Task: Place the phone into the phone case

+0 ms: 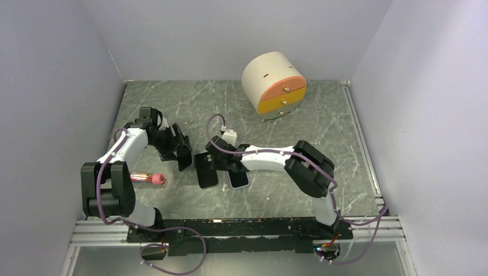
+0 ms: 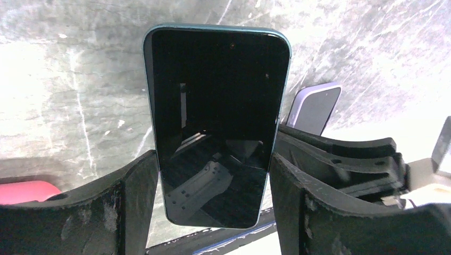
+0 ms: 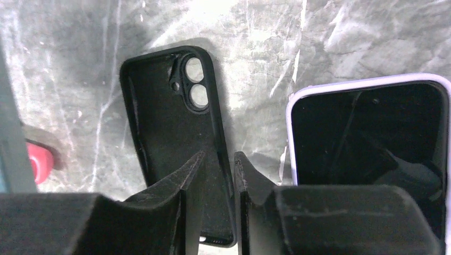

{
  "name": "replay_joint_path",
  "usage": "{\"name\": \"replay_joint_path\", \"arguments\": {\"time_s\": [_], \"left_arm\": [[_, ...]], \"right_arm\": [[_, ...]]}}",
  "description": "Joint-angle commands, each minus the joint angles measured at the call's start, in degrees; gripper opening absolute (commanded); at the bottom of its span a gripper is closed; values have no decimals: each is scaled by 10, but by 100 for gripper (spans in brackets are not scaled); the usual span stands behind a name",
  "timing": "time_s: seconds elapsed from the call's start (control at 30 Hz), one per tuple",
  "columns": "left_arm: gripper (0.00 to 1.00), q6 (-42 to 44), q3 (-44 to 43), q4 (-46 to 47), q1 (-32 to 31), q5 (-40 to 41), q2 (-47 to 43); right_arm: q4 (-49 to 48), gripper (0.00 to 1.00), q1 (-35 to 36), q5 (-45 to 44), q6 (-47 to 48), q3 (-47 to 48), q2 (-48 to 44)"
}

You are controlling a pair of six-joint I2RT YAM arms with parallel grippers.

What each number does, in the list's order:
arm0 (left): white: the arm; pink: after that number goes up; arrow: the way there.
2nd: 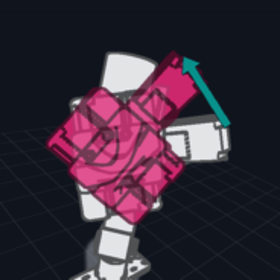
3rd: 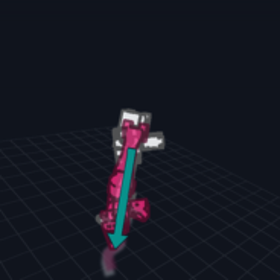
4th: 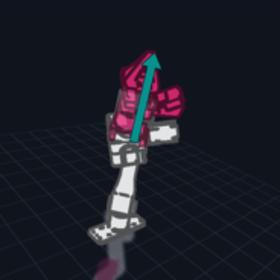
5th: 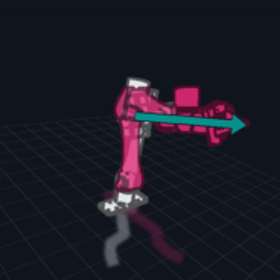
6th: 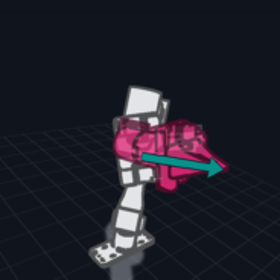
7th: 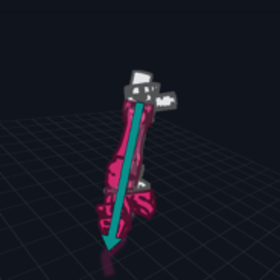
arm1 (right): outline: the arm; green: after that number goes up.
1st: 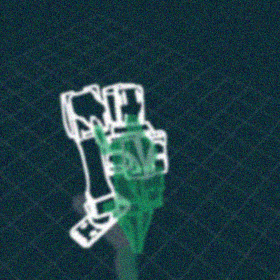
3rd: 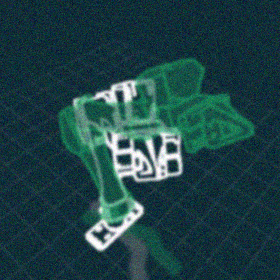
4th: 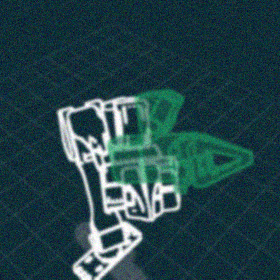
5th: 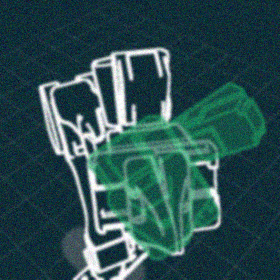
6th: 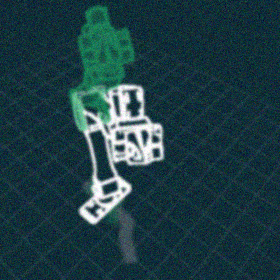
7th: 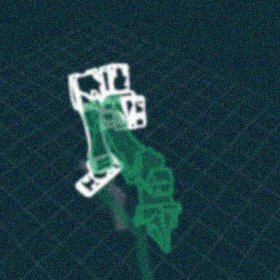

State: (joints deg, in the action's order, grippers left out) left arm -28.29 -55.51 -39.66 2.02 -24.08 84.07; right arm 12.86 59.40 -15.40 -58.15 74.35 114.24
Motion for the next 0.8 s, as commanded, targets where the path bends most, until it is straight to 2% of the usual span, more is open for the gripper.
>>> {"name": "replay_joint_path", "arguments": {"time_s": [0.0,0.2,0.33,0.43,0.57,0.77], "left_arm": [[35,-20,5,20,-16,-4,-26],[33,-73,17,45,-87,7,-37],[33,-122,35,77,-151,29,-46],[32,-149,44,91,-172,51,-46],[32,-171,54,118,-183,57,-46],[33,-187,57,105,-204,80,-35]], "right_arm": [[-9,33,-6,-9,-10,-15,-67],[-16,57,-16,-27,16,-67,-126],[-65,76,-31,-24,14,-148,-192],[-81,90,-45,-20,12,-187,-238],[-100,92,-51,-18,23,-216,-271],[-116,92,-51,-1,34,-223,-276]]}}
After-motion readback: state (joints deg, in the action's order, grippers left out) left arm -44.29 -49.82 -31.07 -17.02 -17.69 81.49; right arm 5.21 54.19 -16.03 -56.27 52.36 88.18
